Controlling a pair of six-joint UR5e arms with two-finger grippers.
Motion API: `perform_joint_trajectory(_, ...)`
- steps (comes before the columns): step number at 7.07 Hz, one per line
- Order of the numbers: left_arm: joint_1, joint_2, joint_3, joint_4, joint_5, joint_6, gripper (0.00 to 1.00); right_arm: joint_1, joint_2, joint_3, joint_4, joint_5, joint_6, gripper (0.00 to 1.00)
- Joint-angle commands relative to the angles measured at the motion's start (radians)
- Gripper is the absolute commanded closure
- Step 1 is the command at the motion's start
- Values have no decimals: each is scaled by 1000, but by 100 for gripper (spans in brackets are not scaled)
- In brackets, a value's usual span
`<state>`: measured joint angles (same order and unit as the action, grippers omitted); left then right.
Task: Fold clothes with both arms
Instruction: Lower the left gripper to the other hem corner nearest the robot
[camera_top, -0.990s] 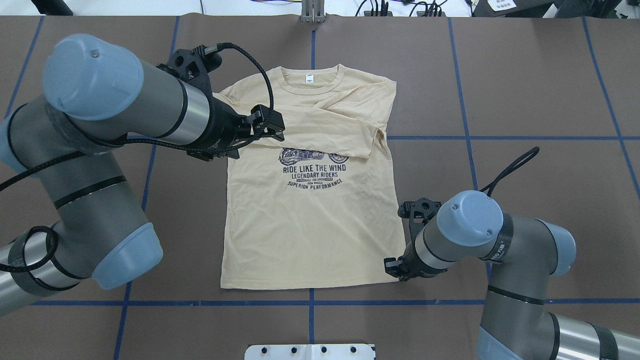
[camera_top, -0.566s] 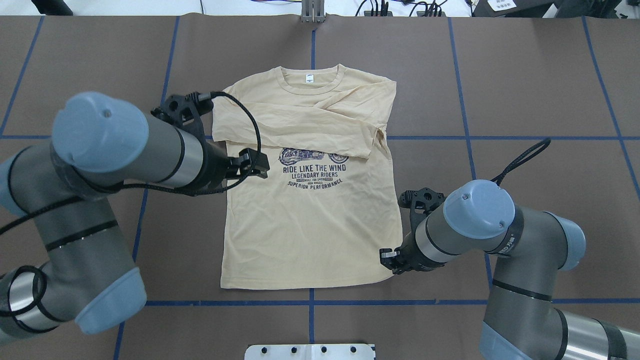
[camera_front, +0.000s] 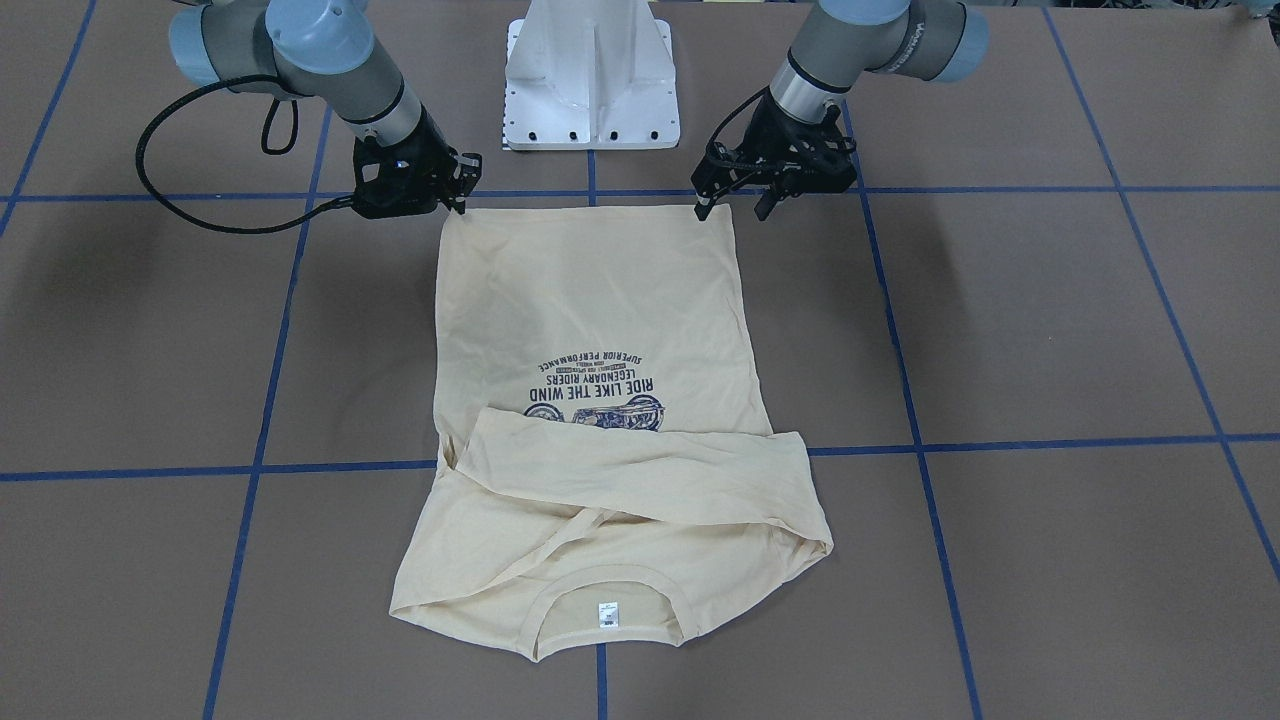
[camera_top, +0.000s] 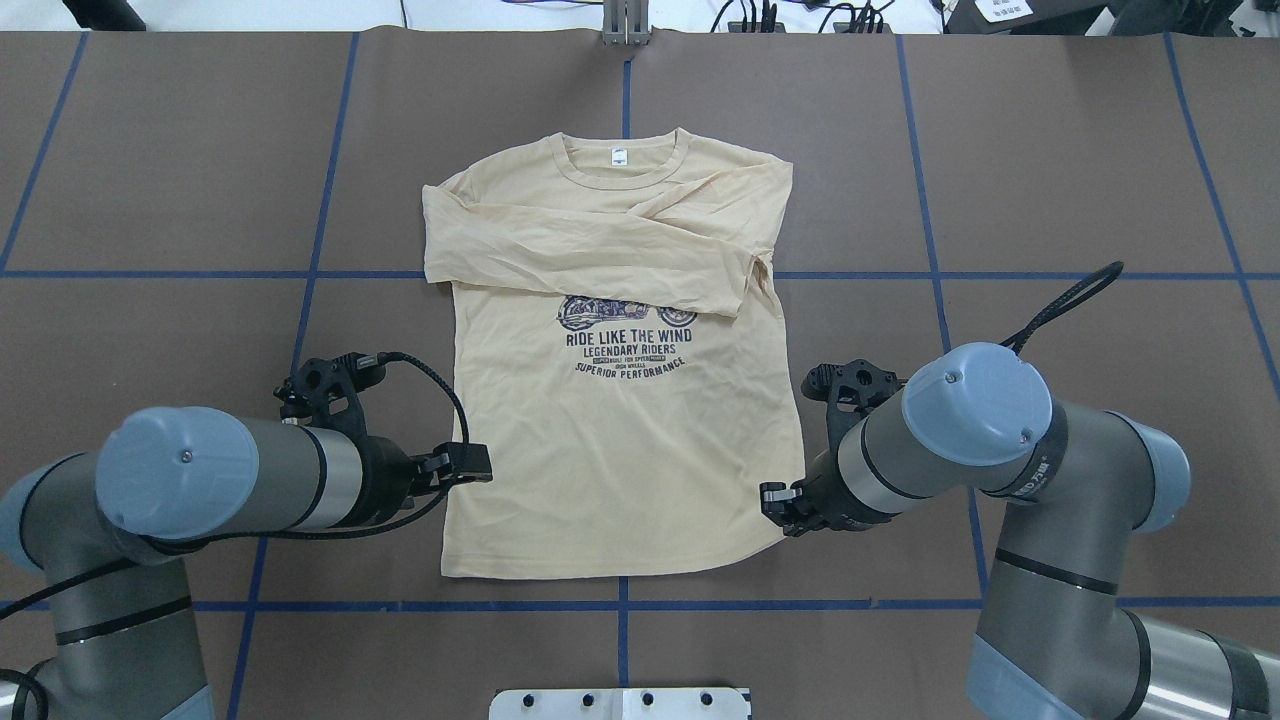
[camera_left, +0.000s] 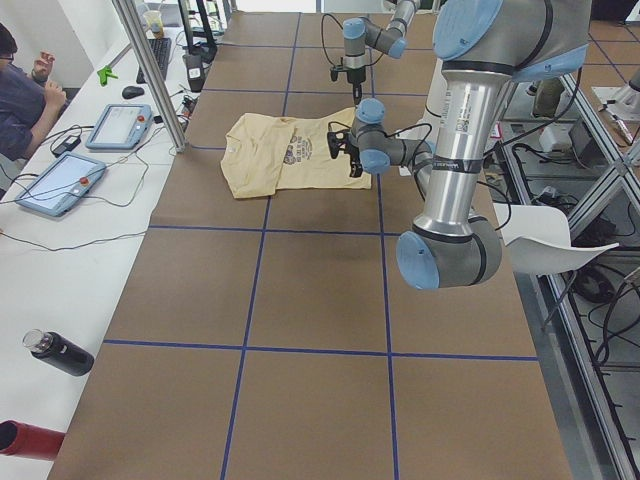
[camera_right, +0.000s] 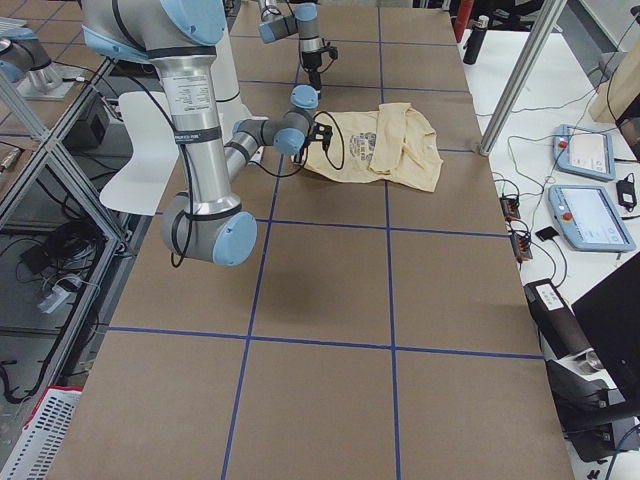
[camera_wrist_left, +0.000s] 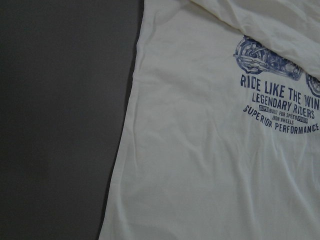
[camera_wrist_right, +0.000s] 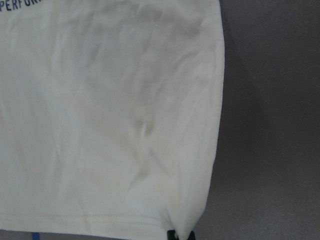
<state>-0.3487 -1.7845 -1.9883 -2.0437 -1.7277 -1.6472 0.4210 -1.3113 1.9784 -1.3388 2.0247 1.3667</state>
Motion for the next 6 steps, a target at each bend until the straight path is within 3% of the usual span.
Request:
perform_joint_trajectory(1, 74, -33, 48, 69, 22, -29, 5, 8, 0, 2, 0, 0, 0, 100)
perform_joint_trajectory(4, 76, -44, 60, 103, 22, -29, 18, 10, 1, 3, 0, 3, 0, 100)
perform_joint_trajectory(6, 83, -46, 75, 105, 23, -28, 21, 13, 1, 3, 0, 3, 0, 100)
